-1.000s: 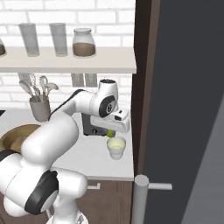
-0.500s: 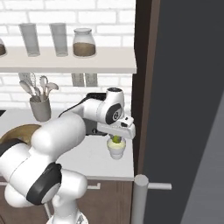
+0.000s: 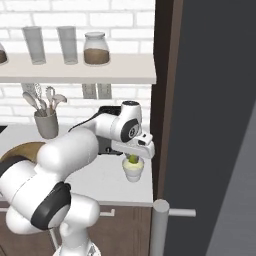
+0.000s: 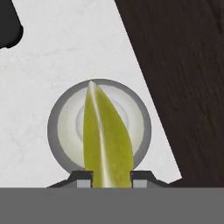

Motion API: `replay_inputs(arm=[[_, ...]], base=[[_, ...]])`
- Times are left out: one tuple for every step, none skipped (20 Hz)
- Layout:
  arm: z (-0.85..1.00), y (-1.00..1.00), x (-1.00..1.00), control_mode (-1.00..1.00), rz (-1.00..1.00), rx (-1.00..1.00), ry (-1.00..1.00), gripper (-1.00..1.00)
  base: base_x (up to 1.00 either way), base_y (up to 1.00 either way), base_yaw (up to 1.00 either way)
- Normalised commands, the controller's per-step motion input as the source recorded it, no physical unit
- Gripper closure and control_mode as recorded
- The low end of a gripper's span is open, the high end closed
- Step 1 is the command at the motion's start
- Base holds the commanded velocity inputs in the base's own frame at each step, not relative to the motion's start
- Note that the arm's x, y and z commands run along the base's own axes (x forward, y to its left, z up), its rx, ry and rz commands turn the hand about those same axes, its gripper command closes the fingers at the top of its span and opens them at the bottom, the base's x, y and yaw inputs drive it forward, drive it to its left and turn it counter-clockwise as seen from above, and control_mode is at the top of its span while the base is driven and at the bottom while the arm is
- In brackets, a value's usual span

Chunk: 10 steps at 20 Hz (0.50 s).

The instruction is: Grab a lemon wedge from the fridge and one ice cube from the ice bowl, and put them in the glass of lemonade.

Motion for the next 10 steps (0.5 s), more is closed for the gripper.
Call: replay_inputs(arm=[[0.0,0.0,0.06,-1.0,0.0,0.0,0.0,1.0],[0.0,0.0,0.16,-1.0,0.0,0.0,0.0,-1.0],[0.0,0.0,0.19,-1.0,0.0,0.0,0.0,-1.0],[0.0,0.0,0.14,-1.0,0.0,0.0,0.0,-1.0],[0.0,0.0,0.06,-1.0,0.0,0.0,0.0,-1.0],[0.0,0.0,0.0,-1.0,0.0,0.0,0.0,-1.0],[0.07,0.0,0.0,-1.0,-0.01,0.0,0.0,-1.0],[0.26,0.0,0.0,-1.0,-0.01,0.0,-0.05,-1.0],[0.37,0.0,0.0,-1.0,0.0,0.0,-0.08,-1.0],[0.47,0.0,-0.02,-1.0,0.0,0.0,-0.13,-1.0]], base=[[0.0,0.0,0.0],[0.0,0.0,0.0],[0.0,0.0,0.0],[0.0,0.0,0.0],[0.0,0.0,0.0],[0.0,0.0,0.0],[0.0,0.0,0.0],[0.0,0.0,0.0],[0.0,0.0,0.0],[0.0,0.0,0.0]])
